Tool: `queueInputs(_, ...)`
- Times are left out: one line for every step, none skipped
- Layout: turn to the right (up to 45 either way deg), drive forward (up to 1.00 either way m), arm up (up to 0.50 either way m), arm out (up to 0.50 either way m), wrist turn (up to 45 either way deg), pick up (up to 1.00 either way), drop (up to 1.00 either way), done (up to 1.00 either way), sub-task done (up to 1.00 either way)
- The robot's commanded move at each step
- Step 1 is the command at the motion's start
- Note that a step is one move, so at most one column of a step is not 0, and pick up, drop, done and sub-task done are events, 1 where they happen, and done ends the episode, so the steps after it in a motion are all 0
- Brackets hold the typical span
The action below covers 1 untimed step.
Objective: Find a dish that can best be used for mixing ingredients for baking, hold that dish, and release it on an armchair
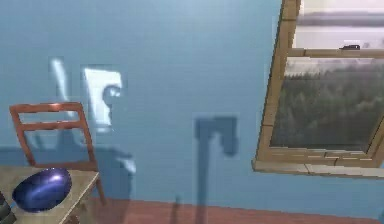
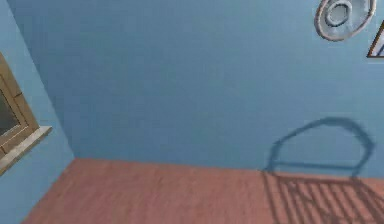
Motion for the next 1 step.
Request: queueInputs(-45.0, 0.0, 0.0, 0.0, 0.0, 0.0, 0.0, 0.0, 0.0)
